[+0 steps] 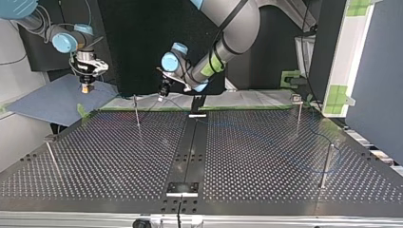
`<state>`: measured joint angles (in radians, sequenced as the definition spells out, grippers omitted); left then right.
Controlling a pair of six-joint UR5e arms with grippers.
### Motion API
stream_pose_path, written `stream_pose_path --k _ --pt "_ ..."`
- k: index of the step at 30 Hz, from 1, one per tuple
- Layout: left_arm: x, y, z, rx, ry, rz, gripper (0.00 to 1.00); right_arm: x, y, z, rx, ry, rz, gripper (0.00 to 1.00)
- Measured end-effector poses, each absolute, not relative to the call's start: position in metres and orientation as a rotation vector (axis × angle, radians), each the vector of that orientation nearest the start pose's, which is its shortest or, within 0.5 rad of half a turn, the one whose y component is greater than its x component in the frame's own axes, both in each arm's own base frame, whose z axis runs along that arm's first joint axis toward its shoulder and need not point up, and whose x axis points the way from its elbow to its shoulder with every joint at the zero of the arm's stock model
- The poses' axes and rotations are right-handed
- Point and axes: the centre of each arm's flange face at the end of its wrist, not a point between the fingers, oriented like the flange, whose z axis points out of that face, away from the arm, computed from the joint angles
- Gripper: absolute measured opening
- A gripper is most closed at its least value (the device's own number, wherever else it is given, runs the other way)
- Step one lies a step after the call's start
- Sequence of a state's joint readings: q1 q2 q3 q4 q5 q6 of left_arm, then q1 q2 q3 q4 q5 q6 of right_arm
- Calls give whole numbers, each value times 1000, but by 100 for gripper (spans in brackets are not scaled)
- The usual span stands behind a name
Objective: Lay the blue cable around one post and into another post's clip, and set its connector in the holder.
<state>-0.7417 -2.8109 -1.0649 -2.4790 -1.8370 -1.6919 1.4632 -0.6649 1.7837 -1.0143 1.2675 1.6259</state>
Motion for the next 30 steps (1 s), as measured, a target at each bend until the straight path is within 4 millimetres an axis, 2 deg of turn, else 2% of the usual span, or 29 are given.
stream_pose_path --k 19,30 --pt "519 -604 -62 285 1614 -433 0 101 -618 -29 1385 -1231 1373 0" --pt "521 -601 -67 283 1620 -427 0 101 -626 -25 1376 -1221 1384 0"
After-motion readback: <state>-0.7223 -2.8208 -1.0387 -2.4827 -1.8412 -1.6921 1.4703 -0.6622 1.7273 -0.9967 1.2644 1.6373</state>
